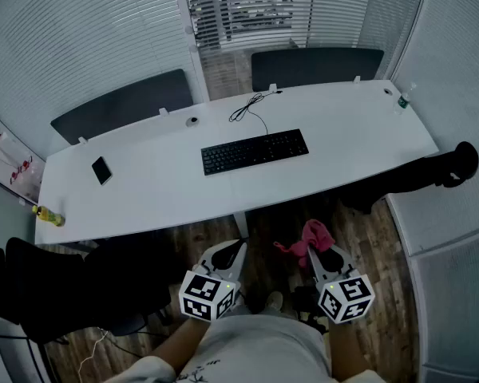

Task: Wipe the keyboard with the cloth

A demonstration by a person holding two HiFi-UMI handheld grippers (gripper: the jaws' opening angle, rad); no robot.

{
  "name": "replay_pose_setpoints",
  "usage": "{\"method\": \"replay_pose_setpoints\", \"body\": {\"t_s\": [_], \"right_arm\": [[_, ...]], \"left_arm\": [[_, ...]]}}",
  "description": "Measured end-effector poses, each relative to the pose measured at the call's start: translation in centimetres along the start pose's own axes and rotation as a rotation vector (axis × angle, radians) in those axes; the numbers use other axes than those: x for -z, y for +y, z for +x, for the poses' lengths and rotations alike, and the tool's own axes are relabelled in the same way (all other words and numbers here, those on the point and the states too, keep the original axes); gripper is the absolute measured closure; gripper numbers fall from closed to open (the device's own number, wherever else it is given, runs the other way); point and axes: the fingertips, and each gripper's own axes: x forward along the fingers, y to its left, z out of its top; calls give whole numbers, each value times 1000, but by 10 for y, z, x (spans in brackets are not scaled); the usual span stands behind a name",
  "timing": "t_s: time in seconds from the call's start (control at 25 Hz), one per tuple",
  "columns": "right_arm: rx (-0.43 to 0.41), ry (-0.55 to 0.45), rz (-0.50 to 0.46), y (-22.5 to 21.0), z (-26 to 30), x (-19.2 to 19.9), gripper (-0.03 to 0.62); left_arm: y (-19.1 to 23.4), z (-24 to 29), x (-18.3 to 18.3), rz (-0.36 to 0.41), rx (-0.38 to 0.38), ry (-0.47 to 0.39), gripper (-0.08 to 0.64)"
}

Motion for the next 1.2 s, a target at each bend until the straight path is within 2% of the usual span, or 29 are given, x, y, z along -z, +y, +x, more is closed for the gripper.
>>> {"method": "replay_pose_setpoints", "body": {"t_s": [0.4,0.6,0.72,0.88,1.2], "right_arm": [[-18,7,-12,0,-7,1,529],[-20,-24,30,-12,-16,-3,529],[-21,-24,24,-20,-21,-4,529],[-30,-27,37,-34,-29,-4,529],[-60,-20,24,-54,-38,-2,529]], "left_arm": [[-7,-1,-2,3,-6,-5,548],[-17,3,-3,11,-10,-6,549],[-25,6,-6,13,-22,-13,549],[-38,10,-9,-26,-22,-38,549],[-53,19,-4,-21,-62,-34,549]]}}
